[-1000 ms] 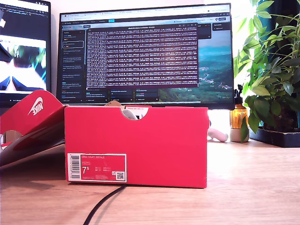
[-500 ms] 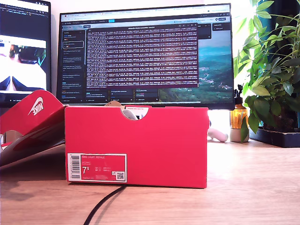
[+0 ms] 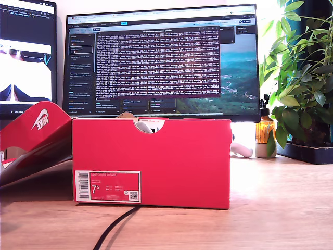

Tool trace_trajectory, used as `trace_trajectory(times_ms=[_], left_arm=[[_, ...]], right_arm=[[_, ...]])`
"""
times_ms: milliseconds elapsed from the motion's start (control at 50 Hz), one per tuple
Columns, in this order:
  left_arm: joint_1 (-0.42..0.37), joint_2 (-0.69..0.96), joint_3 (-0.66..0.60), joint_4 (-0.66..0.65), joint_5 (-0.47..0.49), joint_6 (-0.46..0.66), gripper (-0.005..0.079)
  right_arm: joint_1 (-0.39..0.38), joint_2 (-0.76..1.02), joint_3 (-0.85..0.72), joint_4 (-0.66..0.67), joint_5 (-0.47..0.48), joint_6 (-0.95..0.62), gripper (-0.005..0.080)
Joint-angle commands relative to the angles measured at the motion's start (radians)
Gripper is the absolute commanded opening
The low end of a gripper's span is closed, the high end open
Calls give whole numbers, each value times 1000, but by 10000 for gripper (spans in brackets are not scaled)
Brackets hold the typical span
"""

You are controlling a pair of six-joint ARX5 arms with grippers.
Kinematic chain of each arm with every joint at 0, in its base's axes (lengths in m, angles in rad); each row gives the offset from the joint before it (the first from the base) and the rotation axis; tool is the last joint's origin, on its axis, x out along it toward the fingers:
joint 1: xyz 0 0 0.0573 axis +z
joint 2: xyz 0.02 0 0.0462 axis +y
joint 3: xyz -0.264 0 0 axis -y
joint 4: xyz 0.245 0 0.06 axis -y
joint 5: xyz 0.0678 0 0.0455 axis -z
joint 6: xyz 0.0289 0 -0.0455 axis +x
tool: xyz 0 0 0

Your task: Pack the blue shoes by picking the first shoe and placing it inside the red shoebox, left side, then picking and rotating the second shoe and placing it in the shoebox

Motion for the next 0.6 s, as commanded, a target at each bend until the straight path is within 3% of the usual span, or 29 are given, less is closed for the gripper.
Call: trace_trajectory(times_ms=[0,580], left_arm=[[2,-17,-47,-17,8,-27,-19],[2,-445,-80,-370,-61,-101,-19]], right_arm=[[-3,0,-22,11,0,24,-12],[-1,-8,-22,-15,-27,49,-12]])
